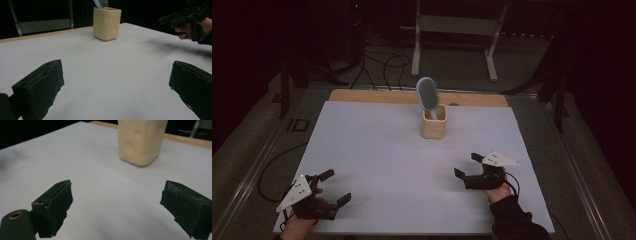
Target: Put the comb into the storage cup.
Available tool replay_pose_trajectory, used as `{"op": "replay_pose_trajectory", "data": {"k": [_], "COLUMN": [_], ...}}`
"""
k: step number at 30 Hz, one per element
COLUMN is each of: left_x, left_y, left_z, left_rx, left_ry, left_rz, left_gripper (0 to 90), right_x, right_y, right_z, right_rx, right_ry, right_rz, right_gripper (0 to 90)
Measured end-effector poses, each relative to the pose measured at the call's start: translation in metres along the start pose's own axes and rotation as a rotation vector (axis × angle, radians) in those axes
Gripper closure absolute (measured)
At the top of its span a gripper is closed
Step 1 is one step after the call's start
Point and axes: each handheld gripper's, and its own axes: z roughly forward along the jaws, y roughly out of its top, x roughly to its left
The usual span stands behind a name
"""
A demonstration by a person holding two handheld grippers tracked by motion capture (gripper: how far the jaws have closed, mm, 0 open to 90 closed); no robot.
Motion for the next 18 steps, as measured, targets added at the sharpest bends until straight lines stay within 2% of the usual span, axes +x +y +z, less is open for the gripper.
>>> {"op": "replay_pose_trajectory", "data": {"k": [7,10,12,18], "left_x": [0.0,0.0,0.0,0.0], "left_y": [0.0,0.0,0.0,0.0], "left_z": [0.0,0.0,0.0,0.0], "left_rx": [-0.002,-0.003,-0.004,-0.005], "left_ry": [-0.003,-0.003,-0.004,-0.004], "left_rz": [-0.001,-0.001,-0.002,-0.002], "left_gripper": [0.0,0.0,0.0,0.0], "right_x": [0.002,0.003,0.003,0.001], "right_y": [-0.018,-0.022,-0.032,-0.041], "right_z": [-0.015,-0.02,-0.027,-0.036], "right_rx": [0.019,0.023,0.032,0.053], "right_ry": [-0.03,-0.049,-0.066,-0.09], "right_rz": [0.015,0.005,0.006,0.014], "right_gripper": [9.5,9.5,9.5,9.5]}}
